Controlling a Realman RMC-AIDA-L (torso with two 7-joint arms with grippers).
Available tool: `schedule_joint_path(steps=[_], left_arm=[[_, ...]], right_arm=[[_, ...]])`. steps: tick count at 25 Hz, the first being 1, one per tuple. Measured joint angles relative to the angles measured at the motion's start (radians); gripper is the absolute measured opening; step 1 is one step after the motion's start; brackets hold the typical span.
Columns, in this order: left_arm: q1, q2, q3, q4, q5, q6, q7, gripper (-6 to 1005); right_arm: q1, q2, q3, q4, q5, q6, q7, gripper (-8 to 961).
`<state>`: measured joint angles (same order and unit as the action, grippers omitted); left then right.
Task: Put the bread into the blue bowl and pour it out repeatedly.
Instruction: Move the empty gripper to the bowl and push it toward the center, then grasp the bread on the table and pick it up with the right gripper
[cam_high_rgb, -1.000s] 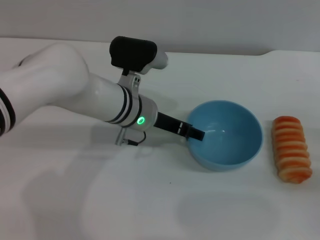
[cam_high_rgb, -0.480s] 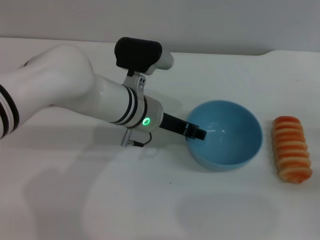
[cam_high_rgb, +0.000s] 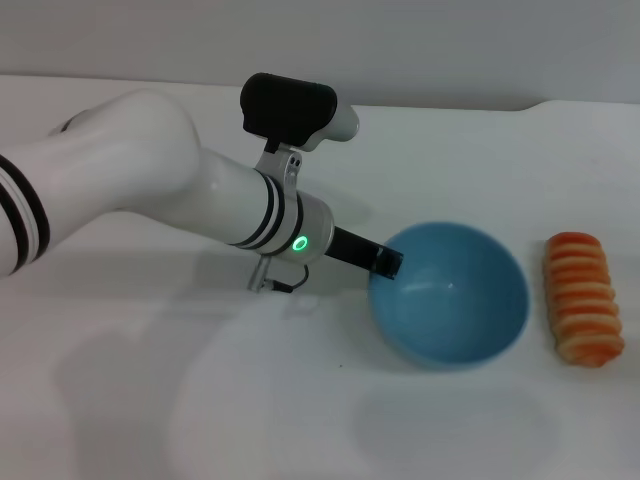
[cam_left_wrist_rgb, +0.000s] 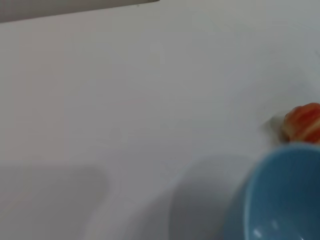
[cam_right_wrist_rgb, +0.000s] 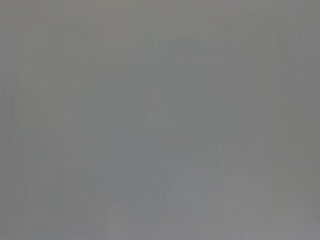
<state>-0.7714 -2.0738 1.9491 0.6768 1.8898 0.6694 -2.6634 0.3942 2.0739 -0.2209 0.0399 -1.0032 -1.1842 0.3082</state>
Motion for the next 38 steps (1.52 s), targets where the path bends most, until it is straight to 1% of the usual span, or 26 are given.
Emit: schedule_joint_path(steps=[5, 9, 10, 11, 12, 15, 17, 18, 20, 23, 26, 28, 30, 31, 32, 35, 36, 37, 38], left_arm=[[-0.025, 0.004, 0.007, 0.005, 0.004, -0.003, -0.004, 152], [-0.08, 0.014, -0.005, 0.0, 0.031, 0.023, -0.007, 36], [-0.112, 0.015, -0.024, -0.005, 0.092, 0.029, -0.024, 7], [-0.124, 0.015, -0.033, -0.005, 0.128, 0.03, -0.038, 5], [-0.124, 0.015, -0.033, -0.005, 0.128, 0.03, -0.038, 4], [-0.162, 0.013, -0.052, -0.006, 0.262, 0.028, -0.125, -1], [-0.184, 0.011, -0.066, -0.005, 0.359, 0.018, -0.187, -2], [-0.188, 0.01, -0.075, -0.005, 0.385, 0.012, -0.2, -2], [-0.189, 0.009, -0.092, -0.005, 0.413, -0.003, -0.209, -2], [-0.182, 0.009, -0.104, -0.016, 0.42, -0.037, -0.21, -1], [-0.177, 0.011, -0.116, -0.038, 0.421, -0.057, -0.21, -2], [-0.175, 0.011, -0.121, -0.051, 0.422, -0.066, -0.209, -2], [-0.175, 0.011, -0.124, -0.068, 0.422, -0.08, -0.209, -2], [-0.172, 0.012, -0.128, -0.069, 0.422, -0.085, -0.208, -2], [-0.172, 0.012, -0.128, -0.069, 0.422, -0.085, -0.208, -2], [-0.164, 0.013, -0.145, -0.07, 0.422, -0.09, -0.205, -2], [-0.157, 0.013, -0.167, -0.07, 0.423, -0.094, -0.203, -2], [-0.156, 0.013, -0.17, -0.07, 0.423, -0.096, -0.203, -2], [-0.154, 0.014, -0.172, -0.07, 0.423, -0.099, -0.203, -1]], right_arm=[[-0.003, 0.001, 0.0, 0.0, 0.0, 0.0, 0.002, 653], [-0.002, 0.0, 0.0, 0.002, 0.0, 0.021, 0.007, 651], [-0.001, 0.0, 0.0, 0.003, 0.0, 0.031, 0.008, 650], [0.0, 0.0, 0.0, 0.005, 0.0, 0.04, 0.008, 650], [0.0, 0.0, 0.0, 0.006, 0.0, 0.05, 0.009, 649], [0.001, -0.001, -0.007, 0.006, -0.005, 0.072, 0.028, 647], [0.008, -0.004, -0.016, -0.002, -0.036, 0.101, 0.084, 646], [0.012, -0.006, -0.02, -0.008, -0.06, 0.121, 0.123, 646], [0.024, -0.009, -0.043, -0.051, -0.147, 0.179, 0.254, 644], [0.041, -0.009, -0.104, -0.166, -0.329, 0.24, 0.508, 643], [0.047, -0.008, -0.188, -0.336, -0.541, 0.257, 0.887, 641], [0.046, -0.004, -0.244, -0.479, -0.711, 0.256, 1.166, 640], [0.048, -0.002, -0.285, -0.611, -0.871, 0.244, 1.397, 639], [0.055, -0.003, -0.303, -0.69, -1.002, 0.228, 1.562, 638], [0.055, -0.003, -0.303, -0.69, -1.002, 0.228, 1.562, 637], [0.081, -0.011, -0.308, -0.766, -1.199, 0.166, 1.782, 636], [0.092, -0.014, -0.309, -0.779, -1.26, 0.136, 1.841, 635], [0.107, -0.016, -0.309, -0.785, -1.333, 0.095, 1.895, 635], [0.113, -0.016, -0.309, -0.786, -1.36, 0.079, 1.91, 634]])
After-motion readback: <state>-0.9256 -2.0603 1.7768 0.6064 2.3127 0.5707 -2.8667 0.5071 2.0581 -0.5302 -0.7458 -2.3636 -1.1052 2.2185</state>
